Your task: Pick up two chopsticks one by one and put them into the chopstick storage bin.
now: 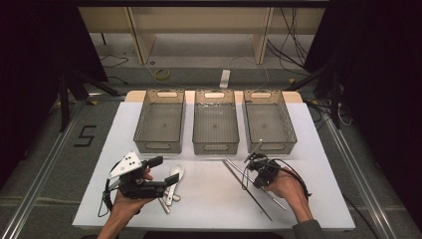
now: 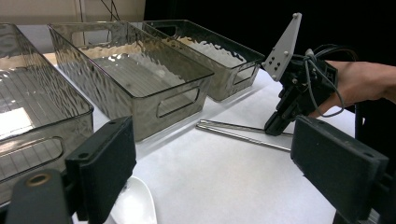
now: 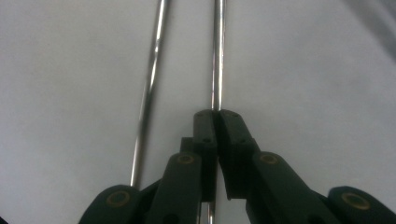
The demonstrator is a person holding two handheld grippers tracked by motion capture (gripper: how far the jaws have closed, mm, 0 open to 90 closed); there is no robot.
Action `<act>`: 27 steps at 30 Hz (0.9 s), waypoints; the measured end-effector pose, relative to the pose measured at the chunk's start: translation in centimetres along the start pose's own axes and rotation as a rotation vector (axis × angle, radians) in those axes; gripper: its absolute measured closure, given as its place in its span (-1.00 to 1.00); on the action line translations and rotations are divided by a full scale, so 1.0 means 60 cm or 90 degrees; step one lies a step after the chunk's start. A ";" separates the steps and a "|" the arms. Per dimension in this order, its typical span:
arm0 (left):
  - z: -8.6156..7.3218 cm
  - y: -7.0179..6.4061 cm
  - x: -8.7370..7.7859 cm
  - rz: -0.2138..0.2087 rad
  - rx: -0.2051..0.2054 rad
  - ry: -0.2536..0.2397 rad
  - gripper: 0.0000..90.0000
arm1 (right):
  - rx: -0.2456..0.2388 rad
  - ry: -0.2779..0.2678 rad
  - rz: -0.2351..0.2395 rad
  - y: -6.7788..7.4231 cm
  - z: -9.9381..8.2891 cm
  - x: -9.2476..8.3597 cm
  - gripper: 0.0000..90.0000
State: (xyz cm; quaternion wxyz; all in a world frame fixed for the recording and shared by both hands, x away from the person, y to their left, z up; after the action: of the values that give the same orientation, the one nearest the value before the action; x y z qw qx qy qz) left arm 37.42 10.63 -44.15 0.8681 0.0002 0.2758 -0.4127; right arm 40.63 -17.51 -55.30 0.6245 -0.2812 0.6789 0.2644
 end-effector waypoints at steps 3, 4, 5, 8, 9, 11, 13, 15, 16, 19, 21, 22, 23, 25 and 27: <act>0.000 0.000 0.000 0.000 0.001 0.001 -0.70 | -0.009 -0.005 -0.010 -0.001 0.002 0.000 0.92; 0.000 0.000 0.000 0.000 0.000 0.001 -0.70 | -0.009 -0.005 -0.010 -0.001 0.002 0.000 0.92; -0.001 0.000 0.000 0.000 0.001 0.002 -0.70 | -0.014 -0.008 -0.014 -0.002 0.002 -0.001 0.92; -0.001 0.000 0.000 0.000 0.002 0.003 -0.70 | -0.022 -0.008 -0.018 -0.004 0.001 -0.002 0.92; -0.001 0.000 0.000 0.001 0.002 0.004 -0.70 | -0.023 -0.018 -0.023 -0.006 0.001 -0.003 0.93; -0.001 0.001 0.001 0.001 0.002 0.004 -0.70 | -0.028 -0.029 -0.020 -0.007 0.001 -0.008 0.93; -0.001 0.000 0.001 0.000 0.001 0.004 -0.70 | -0.027 -0.034 -0.018 -0.006 0.001 -0.011 0.93; -0.001 -0.001 0.002 0.000 0.002 0.005 -0.70 | -0.035 -0.040 -0.020 -0.006 0.000 -0.015 0.93; -0.001 0.000 0.002 0.002 0.004 0.007 -0.70 | -0.036 -0.044 -0.022 -0.006 0.000 -0.018 0.93; 0.000 0.003 0.000 0.004 0.002 0.006 -0.70 | -0.043 -0.056 -0.022 -0.003 -0.001 -0.029 0.93; 0.000 0.004 0.002 0.004 0.002 0.010 -0.70 | -0.054 -0.070 -0.026 0.002 0.000 -0.041 0.93; 0.000 0.003 0.004 -0.001 0.001 0.013 -0.70 | -0.060 -0.072 -0.026 0.006 -0.001 -0.047 0.93; -0.001 0.002 0.009 -0.004 0.003 0.023 -0.70 | -0.067 -0.075 -0.028 0.011 -0.001 -0.052 0.93; -0.003 0.000 0.018 -0.003 0.004 0.042 -0.70 | -0.086 -0.083 -0.034 0.021 0.000 -0.062 0.93; -0.005 -0.005 0.032 -0.010 0.009 0.066 -0.70 | -0.104 -0.088 -0.038 0.031 0.002 -0.070 0.93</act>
State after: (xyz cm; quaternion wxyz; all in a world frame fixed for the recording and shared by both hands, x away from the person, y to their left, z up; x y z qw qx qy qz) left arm 38.04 9.13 -45.23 0.8492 0.0257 0.3173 -0.4213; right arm 39.63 -15.91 -51.13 0.6526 -0.3322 0.6017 0.3189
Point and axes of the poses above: each handheld gripper's, and its own axes: x roughly forward along the jaws, z roughly out of its top, y roughly to its left, the point moved 10 cm from there along x, roughly forward along the jaws, and after that the axes turned 12 degrees about y, right-handed, at the moved point
